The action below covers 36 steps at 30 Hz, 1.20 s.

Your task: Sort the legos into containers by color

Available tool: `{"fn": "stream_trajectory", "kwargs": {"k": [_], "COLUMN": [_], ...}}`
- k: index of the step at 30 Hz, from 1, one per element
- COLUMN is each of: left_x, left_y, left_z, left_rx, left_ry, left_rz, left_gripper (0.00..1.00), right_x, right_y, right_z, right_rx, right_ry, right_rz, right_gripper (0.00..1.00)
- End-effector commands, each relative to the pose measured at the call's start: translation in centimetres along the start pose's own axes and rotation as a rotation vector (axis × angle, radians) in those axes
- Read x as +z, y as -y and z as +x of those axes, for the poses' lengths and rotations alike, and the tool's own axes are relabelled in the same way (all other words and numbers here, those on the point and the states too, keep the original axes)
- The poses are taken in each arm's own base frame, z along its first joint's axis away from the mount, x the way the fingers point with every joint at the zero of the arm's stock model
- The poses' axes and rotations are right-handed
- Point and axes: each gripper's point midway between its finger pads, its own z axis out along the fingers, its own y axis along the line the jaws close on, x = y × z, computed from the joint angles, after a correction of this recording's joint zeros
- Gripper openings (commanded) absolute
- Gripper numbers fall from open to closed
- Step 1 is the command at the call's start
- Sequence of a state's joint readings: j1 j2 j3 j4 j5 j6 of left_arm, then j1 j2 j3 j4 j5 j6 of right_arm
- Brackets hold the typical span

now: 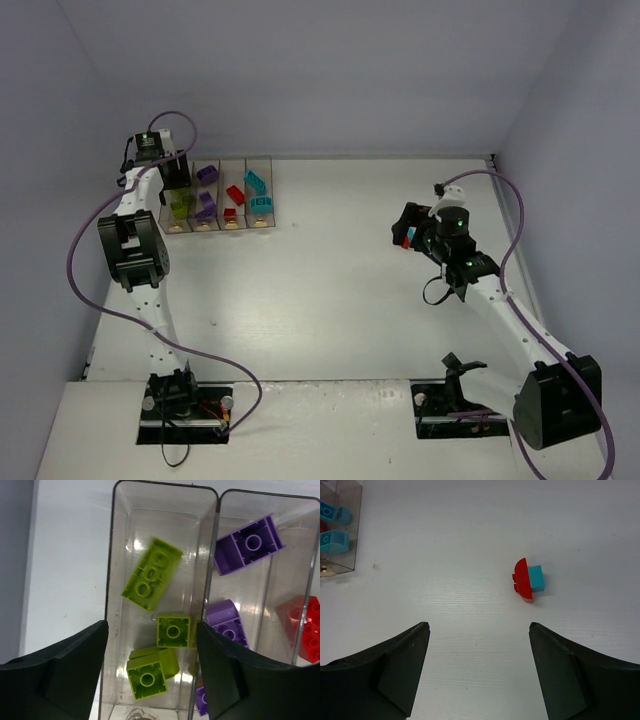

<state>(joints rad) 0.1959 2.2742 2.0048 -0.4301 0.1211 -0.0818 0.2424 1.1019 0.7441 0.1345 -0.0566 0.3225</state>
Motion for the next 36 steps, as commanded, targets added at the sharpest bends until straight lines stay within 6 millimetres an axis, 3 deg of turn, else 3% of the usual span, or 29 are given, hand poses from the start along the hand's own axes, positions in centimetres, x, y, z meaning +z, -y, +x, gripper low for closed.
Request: {"fn": "stream_trajectory", "kwargs": {"k": [1,5,11,13,15,18,21,26,34,35,36], "left_x": [-5.2,-8.1,-14.0,-15.0,-17.0,-18.7,-20.5,-23.8,-26.3,-26.4,-26.5], "left_y": [1.1,2.5,8.0,10.3,12.3,16.1,18.4,20.2,22.5,22.7,22.9], "left_z": [-6.2,-7.1,-7.5,-5.4,-4.8,-2.5,-0.4,1.6,6.2,6.4,6.8], "left_rx": [0.003,-0.034,-0.039,-0.052,-0.051,-0.026,0.004,0.006,0.026,0.028,0.029], "left_ry": [0.165,0.196,0.228,0.198,0.208,0.182,0.149,0.139,0.043,0.04,0.033], "left_rz": [0.036,0.066,0.156,0.207,0.253,0.343,0.41,0.489,0.612,0.622,0.636], "left_gripper": [0.66,0.69,0.71,0.71,0.71,0.71,0.71,0.71,0.72,0.73,0.91], "right_x": [1.2,3.1,6.5,7.7,8.5,9.9,11.3,13.4,14.7,14.8,14.9], "right_y": [0.9,2.2,3.6,4.2,4.5,5.7,6.3,6.1,6.2,6.2,6.1], "right_z": [-2.1,-1.3,-0.3,-0.2,-0.7,0.2,1.0,2.7,5.1,5.7,5.8], "right_rx": [0.03,0.054,0.094,0.101,0.105,0.111,0.097,0.071,0.03,0.025,0.022], "right_ry": [0.057,0.021,-0.046,-0.063,-0.063,-0.099,-0.136,-0.205,-0.276,-0.289,-0.29], "right_rz": [0.076,0.149,0.212,0.234,0.247,0.275,0.276,0.237,0.199,0.196,0.188], "right_gripper": [0.77,0.65,0.64,0.65,0.69,0.75,0.8,0.8,0.76,0.76,0.76]}}
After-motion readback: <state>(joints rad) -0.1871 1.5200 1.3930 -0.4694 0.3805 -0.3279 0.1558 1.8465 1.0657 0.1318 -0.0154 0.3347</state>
